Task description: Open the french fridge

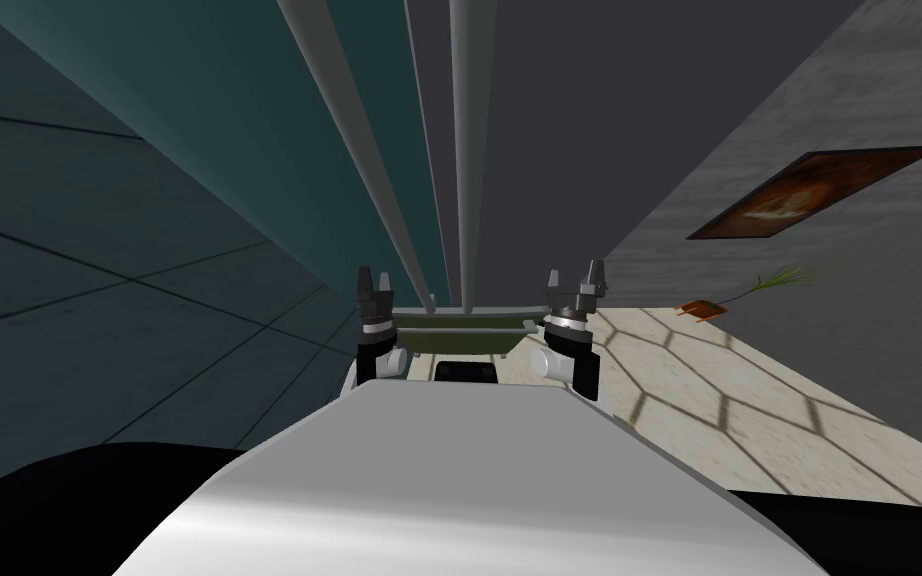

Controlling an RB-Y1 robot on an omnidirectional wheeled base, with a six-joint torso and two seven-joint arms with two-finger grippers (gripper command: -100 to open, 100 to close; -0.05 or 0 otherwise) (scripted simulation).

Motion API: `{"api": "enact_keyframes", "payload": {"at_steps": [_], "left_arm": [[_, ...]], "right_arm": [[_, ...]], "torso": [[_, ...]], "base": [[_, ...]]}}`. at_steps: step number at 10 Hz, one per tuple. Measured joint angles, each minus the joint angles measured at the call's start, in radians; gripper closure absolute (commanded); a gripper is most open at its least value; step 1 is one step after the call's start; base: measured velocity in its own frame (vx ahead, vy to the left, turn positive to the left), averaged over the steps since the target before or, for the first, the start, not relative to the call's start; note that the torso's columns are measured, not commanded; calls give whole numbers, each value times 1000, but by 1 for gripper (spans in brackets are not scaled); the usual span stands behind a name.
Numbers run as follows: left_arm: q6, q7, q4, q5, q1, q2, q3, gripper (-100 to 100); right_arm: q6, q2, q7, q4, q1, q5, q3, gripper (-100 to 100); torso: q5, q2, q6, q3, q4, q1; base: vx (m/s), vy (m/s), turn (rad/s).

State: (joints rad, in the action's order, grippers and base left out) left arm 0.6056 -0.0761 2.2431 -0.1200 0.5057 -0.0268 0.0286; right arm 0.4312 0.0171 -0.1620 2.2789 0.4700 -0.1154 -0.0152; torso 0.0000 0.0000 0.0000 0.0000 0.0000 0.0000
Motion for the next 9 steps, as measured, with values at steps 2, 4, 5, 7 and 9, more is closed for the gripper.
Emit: {"api": "enact_keyframes", "payload": {"at_steps": [2, 4, 5, 7, 9], "left_arm": [[0, 0, 0, 0, 0, 0, 0, 0], [0, 0, 0, 0, 0, 0, 0, 0], [0, 0, 0, 0, 0, 0, 0, 0], [0, 0, 0, 0, 0, 0, 0, 0], [0, 0, 0, 0, 0, 0, 0, 0]], "right_arm": [[0, 0, 0, 0, 0, 0, 0, 0], [0, 0, 0, 0, 0, 0, 0, 0], [0, 0, 0, 0, 0, 0, 0, 0], [0, 0, 0, 0, 0, 0, 0, 0], [0, 0, 0, 0, 0, 0, 0, 0]], "torso": [[0, 104, 0, -209, 105, 0], [0, 248, 0, -497, 248, 0], [0, 322, 0, -644, 322, 0], [0, 470, 0, -939, 470, 0], [0, 618, 0, -1234, 617, 0]], "base": [[0, 0, 0], [0, 0, 0], [0, 0, 0], [0, 0, 0], [0, 0, 0]]}}
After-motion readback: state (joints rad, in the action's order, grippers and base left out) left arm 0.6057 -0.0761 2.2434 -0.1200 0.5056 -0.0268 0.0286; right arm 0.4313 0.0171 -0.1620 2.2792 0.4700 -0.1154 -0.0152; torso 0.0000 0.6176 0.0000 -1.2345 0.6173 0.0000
